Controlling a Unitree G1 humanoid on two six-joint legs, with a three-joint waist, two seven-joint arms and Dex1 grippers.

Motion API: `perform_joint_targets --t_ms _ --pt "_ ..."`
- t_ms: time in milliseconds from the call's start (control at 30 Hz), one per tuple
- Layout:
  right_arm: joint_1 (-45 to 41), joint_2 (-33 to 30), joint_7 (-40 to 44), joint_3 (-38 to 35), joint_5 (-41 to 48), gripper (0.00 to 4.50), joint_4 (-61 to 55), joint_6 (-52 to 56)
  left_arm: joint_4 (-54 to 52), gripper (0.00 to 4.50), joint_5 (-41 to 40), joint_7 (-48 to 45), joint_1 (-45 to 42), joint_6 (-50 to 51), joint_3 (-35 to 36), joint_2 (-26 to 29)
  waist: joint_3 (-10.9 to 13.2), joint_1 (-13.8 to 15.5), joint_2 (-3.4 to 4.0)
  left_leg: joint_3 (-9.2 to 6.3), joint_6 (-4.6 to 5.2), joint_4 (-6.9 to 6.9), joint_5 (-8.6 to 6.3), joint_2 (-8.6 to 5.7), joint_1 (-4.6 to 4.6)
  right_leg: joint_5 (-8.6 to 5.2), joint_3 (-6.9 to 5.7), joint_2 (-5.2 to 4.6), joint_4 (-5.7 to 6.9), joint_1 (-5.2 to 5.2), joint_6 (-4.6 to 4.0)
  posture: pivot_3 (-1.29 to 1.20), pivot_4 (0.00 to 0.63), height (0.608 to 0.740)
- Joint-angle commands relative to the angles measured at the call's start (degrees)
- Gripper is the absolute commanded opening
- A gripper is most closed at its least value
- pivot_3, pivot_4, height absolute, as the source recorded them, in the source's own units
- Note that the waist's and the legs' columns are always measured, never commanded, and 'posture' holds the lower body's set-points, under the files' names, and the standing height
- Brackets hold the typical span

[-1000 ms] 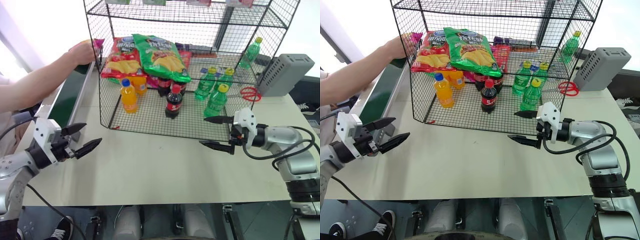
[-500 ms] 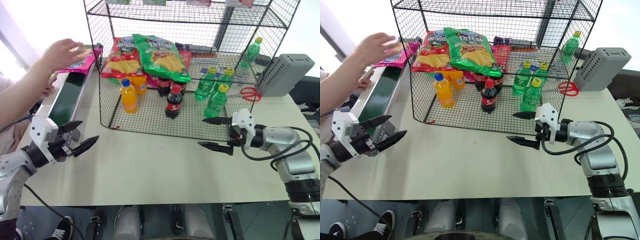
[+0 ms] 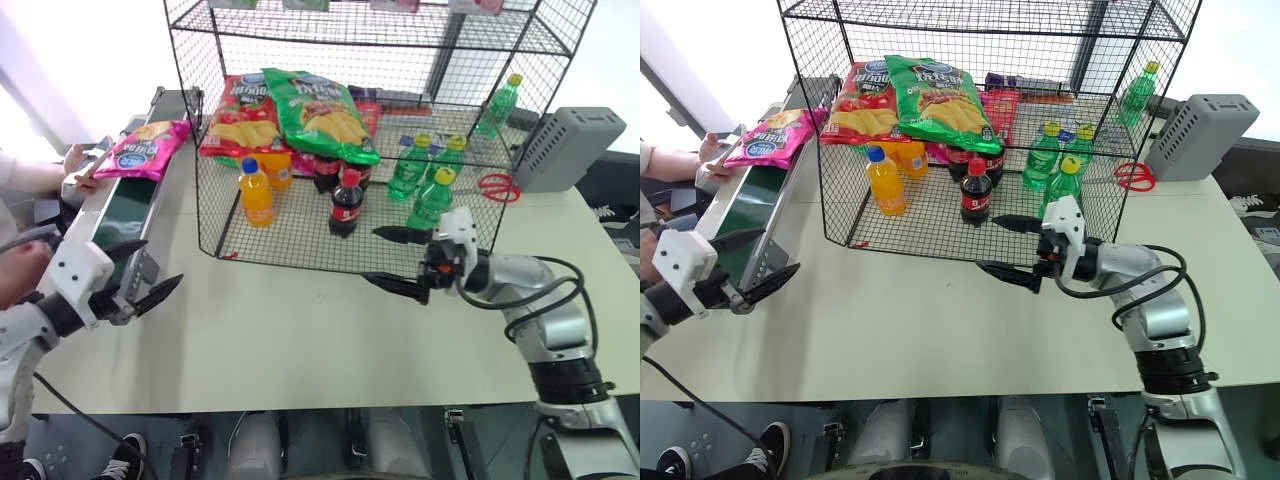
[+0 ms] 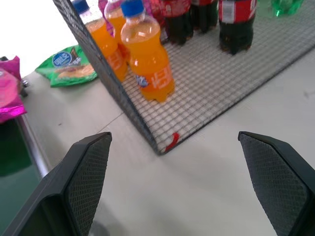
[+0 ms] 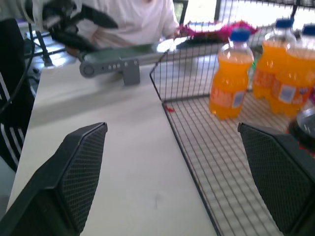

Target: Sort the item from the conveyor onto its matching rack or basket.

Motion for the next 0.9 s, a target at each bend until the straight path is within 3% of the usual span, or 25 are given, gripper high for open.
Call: perform_joint_targets --t_ms 33,567,900 --pt "0.39 1.05 -1.3 2.1 -1.01 4.44 -3.79 -0.73 0.95 4.41 4.42 2.16 1.38 -6.48 4.13 1.32 0.0 0.02 0.01 0.01 0.0 0.0 0.0 0.0 -0.01 0.0 0.0 -0.01 0.0 0.0 0.0 0.0 0.15 0.74" --pt "-2.86 1.74 2.76 4.67 -1.52 4.44 -0.64 -2.37 18.15 4.41 27.12 13.04 16.57 -41.97 14.11 7.79 0.0 -0.05 0.0 0.1 0.0 -0.02 -0.01 0.02 -0.02 -0.01 -0.02 -0.07 -0.02 -0.06 -0.01 0.0 0.15 0.74" --pt "-2.57 2.02 6.3 6.82 0.02 4.44 -2.6 -0.5 25.75 4.41 33.21 22.05 18.1 -47.64 14.13 10.51 -0.01 -0.11 0.0 0.12 0.01 -0.04 -0.02 0.06 -0.02 -0.01 -0.03 -0.07 -0.02 -0.09 -0.01 0.0 0.15 0.74"
